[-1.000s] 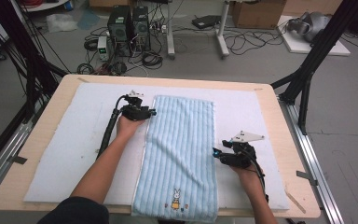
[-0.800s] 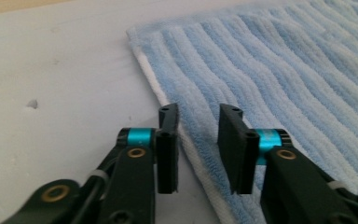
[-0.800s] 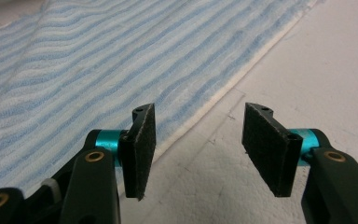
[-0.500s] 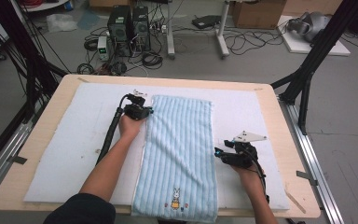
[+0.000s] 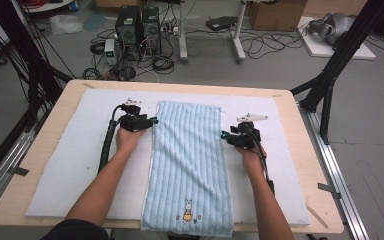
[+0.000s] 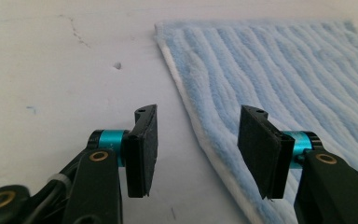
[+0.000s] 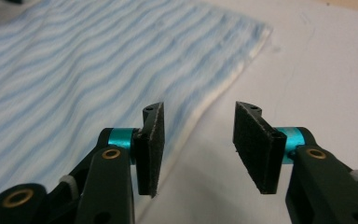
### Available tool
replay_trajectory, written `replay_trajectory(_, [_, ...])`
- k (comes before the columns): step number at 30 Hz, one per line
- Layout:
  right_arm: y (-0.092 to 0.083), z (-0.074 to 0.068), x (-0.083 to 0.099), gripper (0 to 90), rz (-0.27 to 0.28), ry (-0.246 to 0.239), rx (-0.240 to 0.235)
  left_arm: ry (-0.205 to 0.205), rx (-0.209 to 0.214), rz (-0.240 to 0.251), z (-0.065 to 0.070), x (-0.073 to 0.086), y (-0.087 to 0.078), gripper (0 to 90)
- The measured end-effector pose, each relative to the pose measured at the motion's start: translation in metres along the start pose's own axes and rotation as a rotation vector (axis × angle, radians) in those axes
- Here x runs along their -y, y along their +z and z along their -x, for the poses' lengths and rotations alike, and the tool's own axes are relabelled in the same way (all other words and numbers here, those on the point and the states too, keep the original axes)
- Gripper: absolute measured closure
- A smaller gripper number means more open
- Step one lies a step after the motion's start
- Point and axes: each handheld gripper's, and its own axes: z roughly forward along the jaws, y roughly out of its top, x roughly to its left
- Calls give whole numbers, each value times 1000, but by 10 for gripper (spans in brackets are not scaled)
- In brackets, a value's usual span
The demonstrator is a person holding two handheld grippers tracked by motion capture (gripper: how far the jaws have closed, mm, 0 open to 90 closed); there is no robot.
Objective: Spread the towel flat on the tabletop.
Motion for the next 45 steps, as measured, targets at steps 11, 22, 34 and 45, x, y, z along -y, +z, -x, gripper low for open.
replay_trajectory(11, [54,8,-27,853,-100,6,50,18,36,4,3,4,-18,493])
replay_trajectory(22, [56,9,-26,647,-34,39,243,50,78,-1,27,8,-13,557])
replay_trajectory(34, [3,17,-8,579,34,10,114,139,-44,-97,41,3,13,869])
replay_trajectory(45, [20,-6,5,856,-61,-66,-21,45,-21,-88,30,3,9,534])
